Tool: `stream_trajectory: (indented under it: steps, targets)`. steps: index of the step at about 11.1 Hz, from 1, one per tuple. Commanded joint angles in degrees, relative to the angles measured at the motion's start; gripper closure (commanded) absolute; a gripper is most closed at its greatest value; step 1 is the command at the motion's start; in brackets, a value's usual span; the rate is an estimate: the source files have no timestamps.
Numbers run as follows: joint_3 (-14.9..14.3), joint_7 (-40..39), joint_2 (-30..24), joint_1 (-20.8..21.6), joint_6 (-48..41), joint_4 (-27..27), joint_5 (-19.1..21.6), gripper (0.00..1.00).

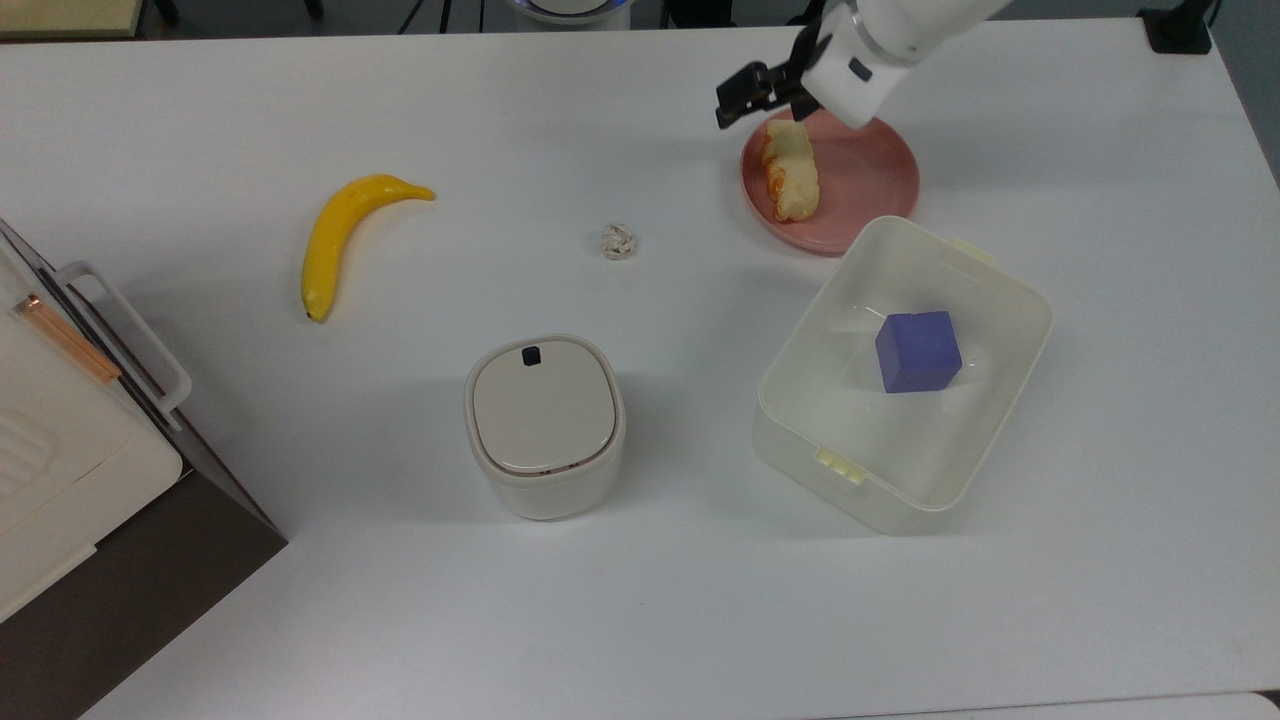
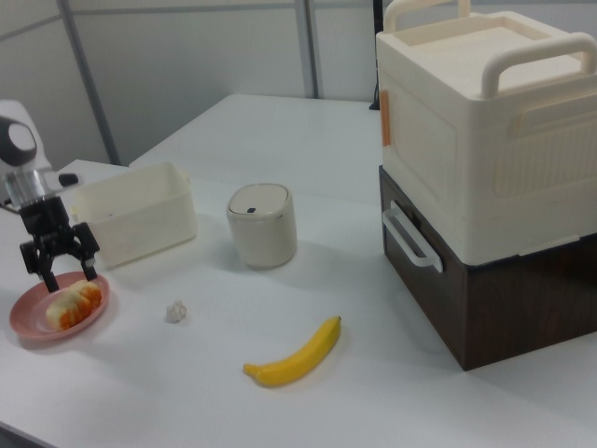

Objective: Put the bread on the table
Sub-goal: 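Move the gripper over the bread slice on the pink plate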

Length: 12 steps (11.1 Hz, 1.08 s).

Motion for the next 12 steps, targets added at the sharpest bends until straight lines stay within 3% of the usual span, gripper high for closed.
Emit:
stream_trajectory:
  steps: [1, 4, 6, 7, 8, 9, 12]
  targets:
    - [-0.9, 2.0, 4.6, 1.7, 3.1, -0.2, -1.7, 0.04]
    - [0.0, 2.1, 5.8, 1.8, 3.9, -0.2, -2.0, 0.3]
    - [1.4, 2.2, 5.7, 1.3, 3.5, 0.1, -2.0, 0.37]
    - [1.5, 2.2, 5.6, 1.3, 3.5, 0.2, -1.9, 0.53]
    - [1.5, 2.4, 5.6, 1.7, 3.5, 0.2, -1.8, 0.79]
    - [1.5, 4.5, 5.6, 1.8, 3.6, 0.2, -1.7, 0.98]
    - [1.6, 10.8, 5.6, 1.8, 4.0, 0.6, -1.0, 1.0]
